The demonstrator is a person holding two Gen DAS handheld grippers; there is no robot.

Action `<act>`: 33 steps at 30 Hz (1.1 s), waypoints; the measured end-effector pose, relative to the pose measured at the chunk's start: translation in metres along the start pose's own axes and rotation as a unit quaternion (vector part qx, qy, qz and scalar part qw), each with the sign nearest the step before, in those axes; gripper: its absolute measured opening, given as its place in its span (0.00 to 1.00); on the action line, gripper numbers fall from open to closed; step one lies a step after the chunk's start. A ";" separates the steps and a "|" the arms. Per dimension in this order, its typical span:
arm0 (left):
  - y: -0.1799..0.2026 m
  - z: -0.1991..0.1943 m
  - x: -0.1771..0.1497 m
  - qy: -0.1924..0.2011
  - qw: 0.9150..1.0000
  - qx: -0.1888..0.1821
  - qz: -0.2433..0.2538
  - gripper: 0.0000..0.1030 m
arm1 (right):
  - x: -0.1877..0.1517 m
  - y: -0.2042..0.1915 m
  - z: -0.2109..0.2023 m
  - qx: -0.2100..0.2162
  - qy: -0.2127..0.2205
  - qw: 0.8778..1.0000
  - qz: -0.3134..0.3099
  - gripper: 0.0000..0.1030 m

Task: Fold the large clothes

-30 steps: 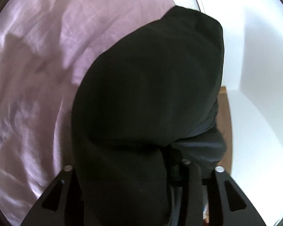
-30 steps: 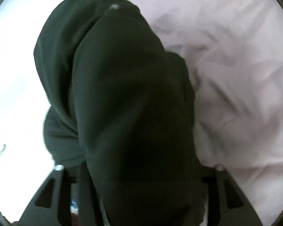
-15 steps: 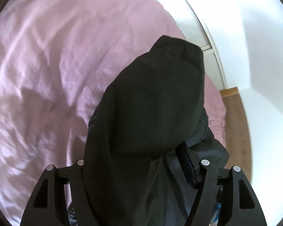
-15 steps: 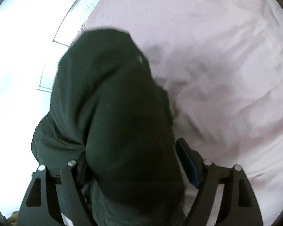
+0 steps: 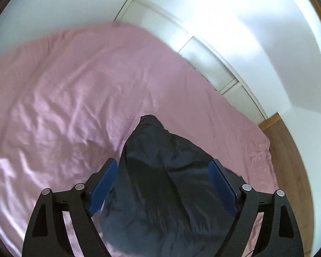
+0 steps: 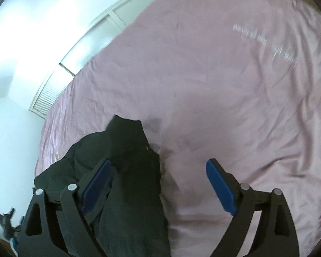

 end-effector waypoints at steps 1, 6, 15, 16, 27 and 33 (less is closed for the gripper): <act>0.007 -0.013 -0.009 0.003 1.000 0.004 0.016 0.87 | -0.001 -0.007 0.000 -0.004 0.006 1.000 -0.006 0.98; 0.017 -0.055 -0.046 0.008 0.996 0.036 0.085 0.90 | -0.035 -0.020 -0.036 -0.028 0.024 0.998 -0.054 1.00; -0.034 -0.063 -0.118 0.008 0.994 0.057 0.095 0.95 | -0.119 -0.074 -0.017 0.006 0.046 0.991 -0.127 1.00; -0.036 -0.065 -0.122 0.008 0.993 0.058 0.098 0.95 | -0.127 -0.079 -0.019 0.018 0.056 0.990 -0.129 1.00; -0.013 -0.048 -0.163 0.047 0.979 0.043 0.195 0.99 | -0.186 -0.071 -0.077 0.075 0.179 0.967 -0.166 1.00; 0.025 -0.054 -0.183 0.063 0.965 0.020 0.254 0.99 | -0.205 -0.068 -0.123 0.096 0.235 0.952 -0.173 1.00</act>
Point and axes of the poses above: each gripper's, at about its wrist camera, not at the fingertips, and z roughly the way its jaws point, y to its right, x to its top, the point moved 4 cm from there along z, roughly the way its jaws point, and after that the axes turned 7 degrees about -x, right-handed, at the moved point
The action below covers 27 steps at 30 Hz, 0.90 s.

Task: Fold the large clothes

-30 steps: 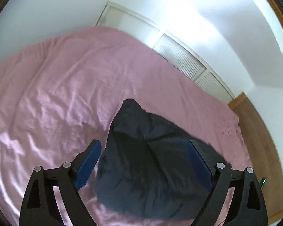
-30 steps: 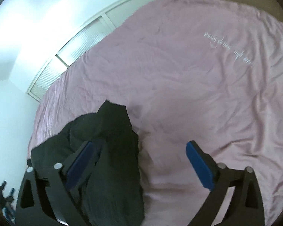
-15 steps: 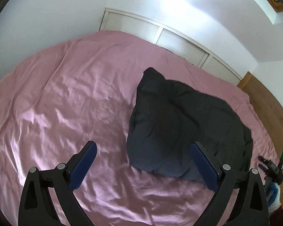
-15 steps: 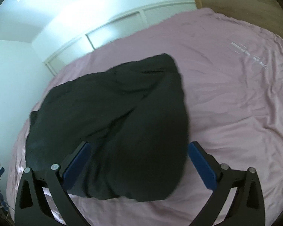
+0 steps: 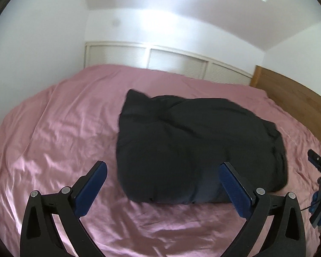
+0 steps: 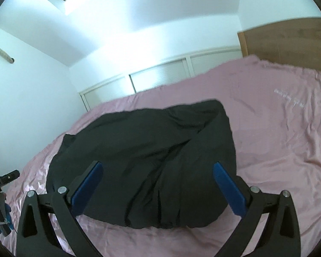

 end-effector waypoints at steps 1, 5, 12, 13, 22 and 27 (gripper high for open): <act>0.005 -0.006 0.000 0.006 1.000 -0.004 0.001 0.99 | 0.000 -0.001 -0.012 0.004 0.006 1.000 0.001 1.00; 0.041 -0.050 -0.004 0.022 1.000 -0.011 0.012 0.99 | -0.007 -0.019 -0.081 -0.011 0.002 1.000 -0.008 1.00; 0.100 -0.153 -0.018 0.027 0.998 0.050 0.029 0.99 | -0.014 -0.055 -0.186 -0.029 -0.021 0.999 -0.033 1.00; 0.107 -0.166 -0.021 0.035 0.997 0.057 0.035 0.99 | -0.015 -0.061 -0.200 -0.036 -0.017 0.998 -0.041 1.00; 0.155 -0.270 -0.070 0.104 0.991 0.077 0.032 0.99 | -0.053 -0.105 -0.314 -0.080 0.024 0.991 -0.104 1.00; 0.164 -0.293 -0.090 0.099 0.990 0.095 0.039 0.99 | -0.064 -0.116 -0.342 -0.086 0.032 0.990 -0.106 1.00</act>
Point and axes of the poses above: each gripper's, at about its wrist camera, not at the fingertips, and z roughly the way its jaws point, y to its right, x to its top, the point moved 4 cm from there along z, roughly the way its jaws point, and after that the axes turned 7 degrees about -x, right-handed, at the moved point
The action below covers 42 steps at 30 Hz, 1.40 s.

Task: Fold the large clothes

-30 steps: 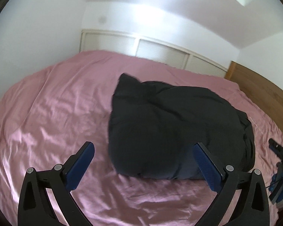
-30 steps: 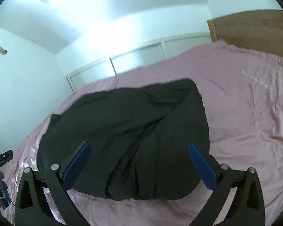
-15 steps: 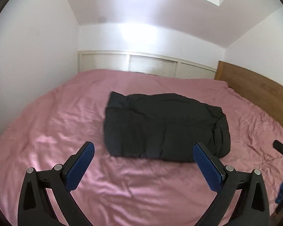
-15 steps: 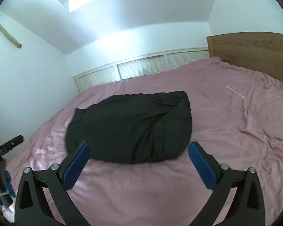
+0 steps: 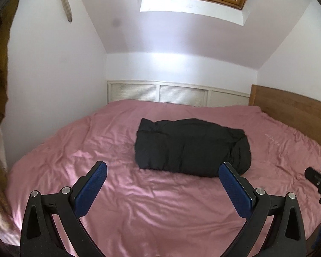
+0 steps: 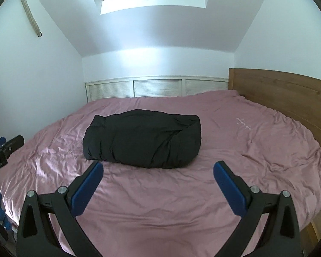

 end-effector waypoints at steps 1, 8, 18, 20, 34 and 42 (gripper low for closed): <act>0.002 -0.005 -0.003 0.000 1.000 0.005 0.006 0.99 | -0.001 -0.001 -0.005 0.000 0.002 1.000 0.000 1.00; 0.017 -0.014 -0.019 -0.009 0.999 0.018 0.027 0.99 | -0.009 -0.002 -0.014 0.000 -0.007 1.000 0.003 1.00; 0.020 -0.005 -0.033 -0.031 0.999 0.014 0.008 0.99 | -0.020 -0.002 -0.005 0.007 -0.027 1.000 0.009 1.00; 0.019 -0.003 -0.036 -0.035 0.999 0.015 0.007 0.99 | -0.022 -0.001 -0.001 0.008 -0.032 0.999 0.011 1.00; 0.010 0.003 -0.045 -0.046 0.999 0.021 0.001 0.99 | -0.032 -0.001 0.007 0.008 -0.045 0.999 0.016 1.00; 0.010 0.003 -0.048 -0.048 0.999 0.019 0.002 0.99 | -0.036 0.010 0.008 0.001 -0.051 0.998 0.027 1.00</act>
Point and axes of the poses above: each gripper's, at about its wrist camera, not at the fingertips, and z roughly the way its jaws point, y to its right, x to its top, the point moved 4 cm from there along z, roughly the way its jaws point, and after that the axes turned 7 degrees about -x, right-handed, at the moved point
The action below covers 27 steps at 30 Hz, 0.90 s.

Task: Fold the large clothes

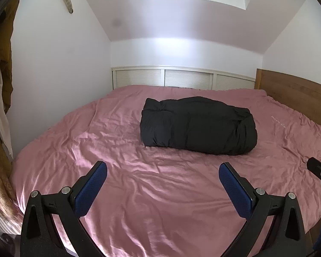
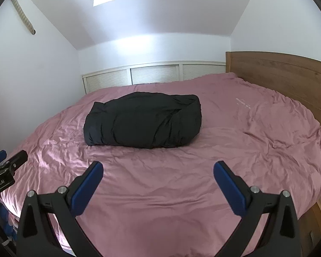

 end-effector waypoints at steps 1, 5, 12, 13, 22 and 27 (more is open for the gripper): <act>-0.001 0.000 0.000 0.000 1.000 0.000 0.000 0.99 | 0.000 0.001 0.000 -0.001 0.000 1.000 0.001 1.00; 0.001 -0.001 -0.002 -0.001 1.000 -0.002 0.000 0.99 | -0.002 0.008 0.002 -0.003 -0.006 1.000 0.005 1.00; 0.001 -0.003 -0.004 0.001 1.000 -0.004 0.005 0.99 | -0.006 0.011 0.000 -0.005 -0.009 1.000 0.004 1.00; 0.001 -0.003 -0.004 0.000 1.000 -0.004 0.005 0.99 | -0.006 0.011 0.001 -0.005 -0.010 1.000 0.003 1.00; 0.002 -0.005 -0.006 -0.003 1.000 -0.002 0.006 0.99 | -0.008 0.018 -0.002 -0.010 -0.010 1.000 0.006 1.00; 0.002 -0.008 -0.008 -0.006 1.000 -0.001 0.004 0.99 | -0.008 0.024 -0.002 -0.015 -0.010 1.000 0.010 1.00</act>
Point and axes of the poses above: each gripper's, at about its wrist camera, not at the fingertips, and z roughly the way its jaws point, y to its right, x to its top, the point moved 4 cm from there along z, roughly the way its jaws point, and after that the axes turned 7 degrees about -x, right-handed, at the moved point
